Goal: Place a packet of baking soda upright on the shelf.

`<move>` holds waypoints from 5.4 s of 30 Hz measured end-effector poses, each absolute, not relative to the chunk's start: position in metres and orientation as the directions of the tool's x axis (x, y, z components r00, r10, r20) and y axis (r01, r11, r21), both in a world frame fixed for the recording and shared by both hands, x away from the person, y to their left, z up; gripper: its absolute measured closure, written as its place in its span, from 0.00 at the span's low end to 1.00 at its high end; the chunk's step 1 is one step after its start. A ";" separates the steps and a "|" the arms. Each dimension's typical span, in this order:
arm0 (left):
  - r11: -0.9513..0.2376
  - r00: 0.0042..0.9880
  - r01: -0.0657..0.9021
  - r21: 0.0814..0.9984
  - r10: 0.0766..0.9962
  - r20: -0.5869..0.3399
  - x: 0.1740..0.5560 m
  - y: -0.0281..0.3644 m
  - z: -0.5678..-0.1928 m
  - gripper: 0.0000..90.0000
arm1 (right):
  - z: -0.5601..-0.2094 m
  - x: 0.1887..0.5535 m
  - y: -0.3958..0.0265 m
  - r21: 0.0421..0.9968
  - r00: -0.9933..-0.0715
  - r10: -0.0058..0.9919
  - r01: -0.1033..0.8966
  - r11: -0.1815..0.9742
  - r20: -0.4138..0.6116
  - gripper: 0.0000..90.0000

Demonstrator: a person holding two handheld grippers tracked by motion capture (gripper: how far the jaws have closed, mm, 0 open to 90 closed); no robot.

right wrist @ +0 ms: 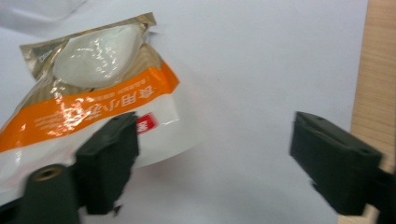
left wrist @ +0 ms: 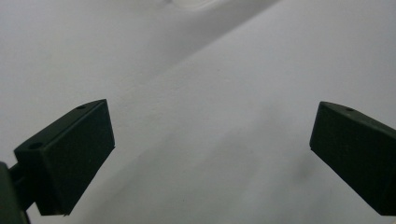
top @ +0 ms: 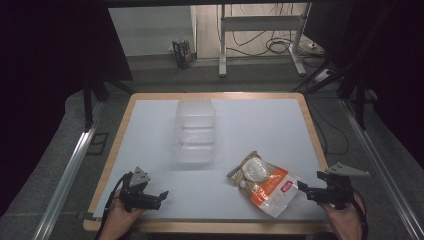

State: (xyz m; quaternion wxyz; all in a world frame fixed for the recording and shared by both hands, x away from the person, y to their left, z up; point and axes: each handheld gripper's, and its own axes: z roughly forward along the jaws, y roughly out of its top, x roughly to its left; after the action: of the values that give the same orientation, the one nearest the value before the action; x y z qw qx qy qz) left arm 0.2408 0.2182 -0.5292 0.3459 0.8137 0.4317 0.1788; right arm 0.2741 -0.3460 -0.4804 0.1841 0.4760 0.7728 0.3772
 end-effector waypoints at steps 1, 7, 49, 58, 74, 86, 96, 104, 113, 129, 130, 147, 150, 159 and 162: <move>-0.403 0.570 0.571 0.715 0.821 0.008 0.240 0.217 -0.529 0.00 | -0.480 0.274 -0.346 0.758 -0.479 0.875 0.597 0.262 0.074 0.13; -0.431 0.596 0.550 0.715 0.802 0.025 0.239 0.215 -0.529 0.00 | -0.478 0.272 -0.347 0.784 -0.471 0.882 0.556 0.276 0.023 0.04; -0.440 0.610 0.559 0.703 0.792 0.012 0.241 0.214 -0.531 0.01 | -0.464 0.262 -0.281 0.767 -0.617 0.787 0.513 0.386 0.016 0.20; -0.439 0.611 0.558 0.704 0.792 0.010 0.241 0.214 -0.531 0.01 | -0.469 0.256 -0.259 0.735 -0.711 0.698 0.515 0.441 0.080 0.81; -0.451 0.615 0.555 0.699 0.788 0.020 0.241 0.213 -0.531 0.01 | -0.490 0.245 -0.212 0.631 -0.824 0.565 0.459 0.625 0.041 0.99; -0.464 0.620 0.553 0.692 0.784 0.030 0.241 0.212 -0.532 0.01 | -0.504 0.240 -0.197 0.579 -0.857 0.514 0.437 0.689 0.035 0.99; -0.467 0.622 0.552 0.691 0.783 0.033 0.241 0.211 -0.532 0.01 | -0.507 0.243 -0.204 0.543 -0.844 0.536 0.448 0.711 -0.005 0.99; -0.468 0.623 0.552 0.691 0.782 0.032 0.241 0.212 -0.532 0.01 | -0.507 0.251 -0.219 0.535 -0.814 0.580 0.479 0.696 -0.026 0.99; -0.475 0.627 0.548 0.688 0.778 0.038 0.241 0.211 -0.532 0.01 | -0.508 0.259 -0.233 0.534 -0.795 0.605 0.492 0.688 -0.048 0.99; -0.486 0.630 0.550 0.679 0.775 0.046 0.241 0.210 -0.532 0.01 | -0.507 0.279 -0.256 0.540 -0.742 0.663 0.520 0.662 -0.099 0.99; -0.487 0.629 0.551 0.678 0.776 0.046 0.241 0.209 -0.532 0.01 | -0.507 0.281 -0.257 0.543 -0.738 0.668 0.524 0.656 -0.095 0.99; -0.492 0.626 0.549 0.676 0.778 0.058 0.241 0.207 -0.533 0.01 | -0.508 0.313 -0.267 0.563 -0.707 0.701 0.543 0.623 -0.094 0.98; -0.498 0.629 0.543 0.676 0.775 0.066 0.240 0.207 -0.532 0.01 | -0.508 0.313 -0.266 0.566 -0.703 0.705 0.545 0.618 -0.093 0.98; -0.509 0.634 0.535 0.674 0.769 0.077 0.239 0.207 -0.532 0.01 | -0.495 0.298 -0.276 0.600 -0.701 0.711 0.550 0.581 -0.046 0.77; -0.507 0.633 0.534 0.677 0.770 0.078 0.239 0.206 -0.532 0.01 | -0.492 0.297 -0.285 0.614 -0.676 0.737 0.577 0.539 -0.012 0.68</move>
State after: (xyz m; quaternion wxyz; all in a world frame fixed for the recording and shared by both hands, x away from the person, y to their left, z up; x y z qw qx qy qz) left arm 0.2392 0.2065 -0.5323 0.3138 0.8474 0.3847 0.1882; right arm 0.2967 -0.2854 -0.4917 0.1358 0.3791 0.8666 0.2947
